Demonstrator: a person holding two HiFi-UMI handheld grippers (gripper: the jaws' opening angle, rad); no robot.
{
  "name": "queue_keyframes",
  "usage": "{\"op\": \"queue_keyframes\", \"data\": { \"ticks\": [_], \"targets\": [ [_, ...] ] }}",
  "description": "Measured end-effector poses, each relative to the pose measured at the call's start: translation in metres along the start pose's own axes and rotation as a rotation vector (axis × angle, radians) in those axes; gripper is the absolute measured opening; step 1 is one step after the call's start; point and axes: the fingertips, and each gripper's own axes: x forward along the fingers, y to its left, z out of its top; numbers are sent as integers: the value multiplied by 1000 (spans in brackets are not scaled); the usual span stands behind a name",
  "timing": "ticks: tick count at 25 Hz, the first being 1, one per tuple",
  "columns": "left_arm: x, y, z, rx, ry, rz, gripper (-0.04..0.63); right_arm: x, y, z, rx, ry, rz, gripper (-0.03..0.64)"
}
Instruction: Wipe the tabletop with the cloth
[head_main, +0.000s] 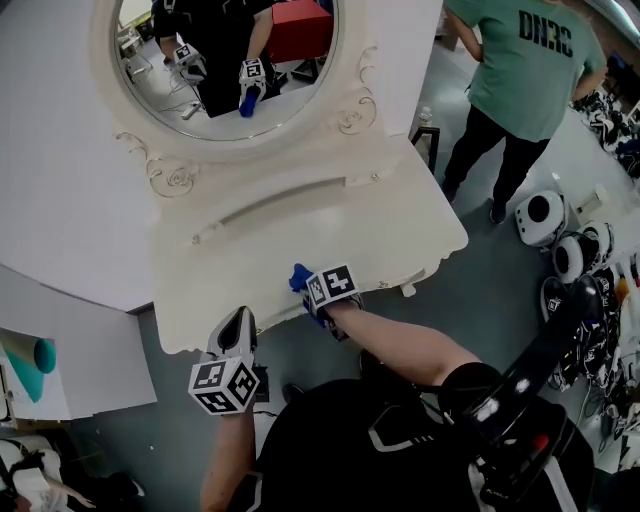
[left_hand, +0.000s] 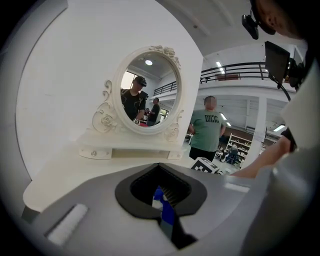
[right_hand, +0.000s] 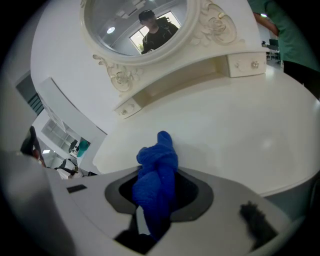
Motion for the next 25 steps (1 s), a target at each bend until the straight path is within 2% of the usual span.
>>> {"op": "queue_keyframes", "data": {
  "ticks": [11, 25],
  "targets": [
    [62, -71, 5, 53, 31, -95, 8, -60, -114, 13, 83, -56, -73, 132],
    [117, -153, 6, 99, 54, -151, 8, -145, -258, 22, 184, -141, -171, 132]
  ]
}}
